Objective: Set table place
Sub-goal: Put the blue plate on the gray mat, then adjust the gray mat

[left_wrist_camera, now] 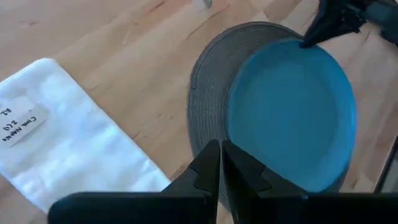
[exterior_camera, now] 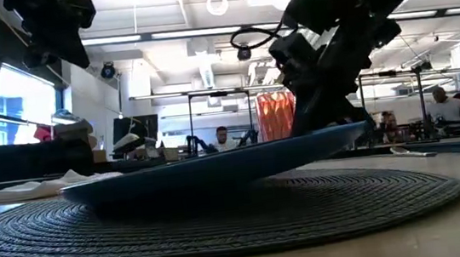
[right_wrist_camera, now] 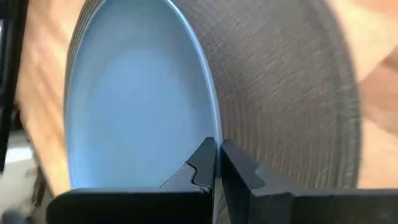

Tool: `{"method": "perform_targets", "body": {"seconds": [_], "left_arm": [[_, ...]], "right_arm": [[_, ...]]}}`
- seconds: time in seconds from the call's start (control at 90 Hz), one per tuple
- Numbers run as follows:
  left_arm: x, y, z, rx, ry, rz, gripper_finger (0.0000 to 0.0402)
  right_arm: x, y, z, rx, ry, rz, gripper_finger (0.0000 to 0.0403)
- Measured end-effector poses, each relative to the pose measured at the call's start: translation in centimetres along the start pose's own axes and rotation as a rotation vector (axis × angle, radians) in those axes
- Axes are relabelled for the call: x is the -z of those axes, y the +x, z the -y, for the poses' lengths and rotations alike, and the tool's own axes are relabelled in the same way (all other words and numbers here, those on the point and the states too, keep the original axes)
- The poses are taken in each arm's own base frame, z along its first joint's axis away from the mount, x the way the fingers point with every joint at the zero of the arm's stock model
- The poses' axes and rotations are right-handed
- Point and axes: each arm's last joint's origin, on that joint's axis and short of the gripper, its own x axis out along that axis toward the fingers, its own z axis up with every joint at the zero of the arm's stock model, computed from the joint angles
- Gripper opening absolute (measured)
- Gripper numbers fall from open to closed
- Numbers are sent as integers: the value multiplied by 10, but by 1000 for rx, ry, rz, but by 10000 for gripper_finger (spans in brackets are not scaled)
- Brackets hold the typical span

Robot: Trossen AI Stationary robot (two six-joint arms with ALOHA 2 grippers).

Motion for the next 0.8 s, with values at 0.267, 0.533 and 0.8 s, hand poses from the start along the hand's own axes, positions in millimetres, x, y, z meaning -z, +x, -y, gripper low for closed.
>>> {"method": "perform_targets", "body": {"seconds": [0.267, 0.533, 0.8], "left_arm": [[2, 1, 3, 11, 23, -11, 5], [3, 1, 4, 16, 4, -17, 5], [5, 13, 12, -8, -8, -69, 5]], "right_arm": [[1, 0, -1, -11, -50, -22, 70], [4, -9, -4, -95, -149, -143, 179], [27, -4, 6, 105, -313, -201, 172]]}}
